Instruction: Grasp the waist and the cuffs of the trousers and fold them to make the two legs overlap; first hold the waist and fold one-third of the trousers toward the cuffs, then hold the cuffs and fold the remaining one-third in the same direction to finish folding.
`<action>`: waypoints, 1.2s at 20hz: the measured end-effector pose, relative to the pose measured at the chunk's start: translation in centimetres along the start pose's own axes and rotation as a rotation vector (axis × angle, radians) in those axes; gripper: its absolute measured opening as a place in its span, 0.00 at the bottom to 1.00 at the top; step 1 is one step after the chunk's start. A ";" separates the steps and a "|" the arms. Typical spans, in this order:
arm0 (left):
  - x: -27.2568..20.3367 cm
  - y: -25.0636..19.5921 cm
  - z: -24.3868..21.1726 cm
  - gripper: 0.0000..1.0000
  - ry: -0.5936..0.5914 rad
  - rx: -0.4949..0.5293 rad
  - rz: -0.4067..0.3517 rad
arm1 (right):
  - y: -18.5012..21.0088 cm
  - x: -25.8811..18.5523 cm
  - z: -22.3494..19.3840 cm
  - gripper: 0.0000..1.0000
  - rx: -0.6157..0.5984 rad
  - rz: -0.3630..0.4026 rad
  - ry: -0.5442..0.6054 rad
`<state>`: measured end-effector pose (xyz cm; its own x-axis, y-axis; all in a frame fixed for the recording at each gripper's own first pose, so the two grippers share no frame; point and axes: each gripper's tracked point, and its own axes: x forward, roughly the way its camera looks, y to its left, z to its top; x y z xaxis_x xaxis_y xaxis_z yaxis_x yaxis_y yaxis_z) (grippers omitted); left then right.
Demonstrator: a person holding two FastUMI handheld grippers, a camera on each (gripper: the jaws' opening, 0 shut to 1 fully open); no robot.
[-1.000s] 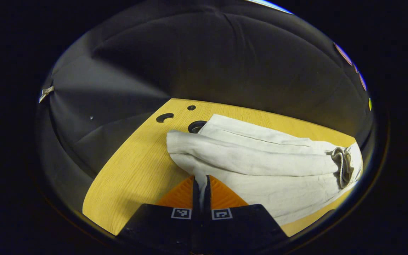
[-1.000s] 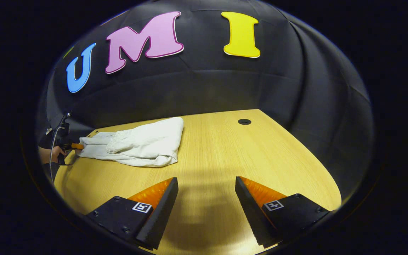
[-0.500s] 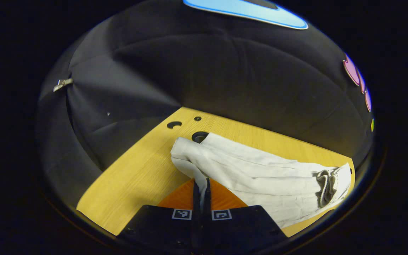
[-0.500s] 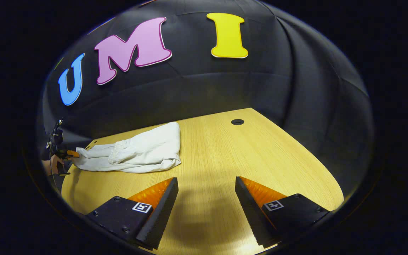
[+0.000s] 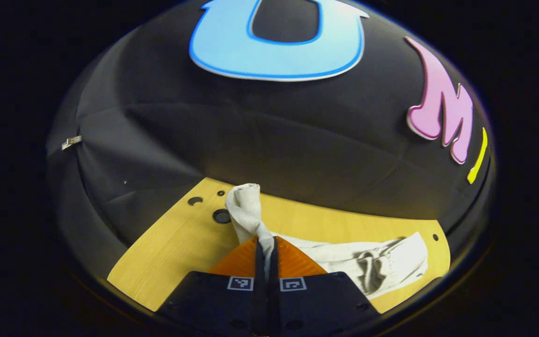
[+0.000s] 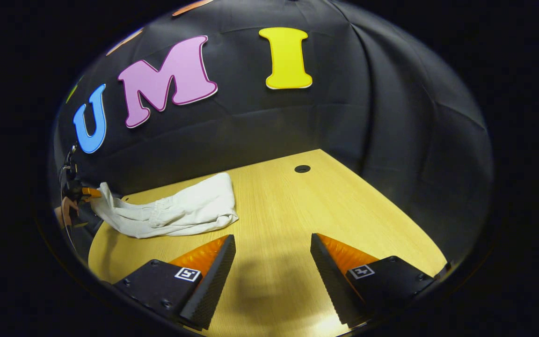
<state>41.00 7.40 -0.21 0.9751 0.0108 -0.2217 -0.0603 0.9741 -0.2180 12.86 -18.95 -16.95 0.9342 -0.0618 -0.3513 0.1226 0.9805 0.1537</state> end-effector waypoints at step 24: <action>0.2 -36.2 -9.7 0.06 0.110 0.051 -0.421 | -4.5 -11.7 -2.6 0.98 0.102 -0.101 0.011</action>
<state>41.30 -30.01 -1.56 0.8837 -0.4112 -0.2237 0.3511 0.8983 -0.2642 0.51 -22.13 -15.94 0.9117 -0.1563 -0.3799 0.2497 0.9452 0.2102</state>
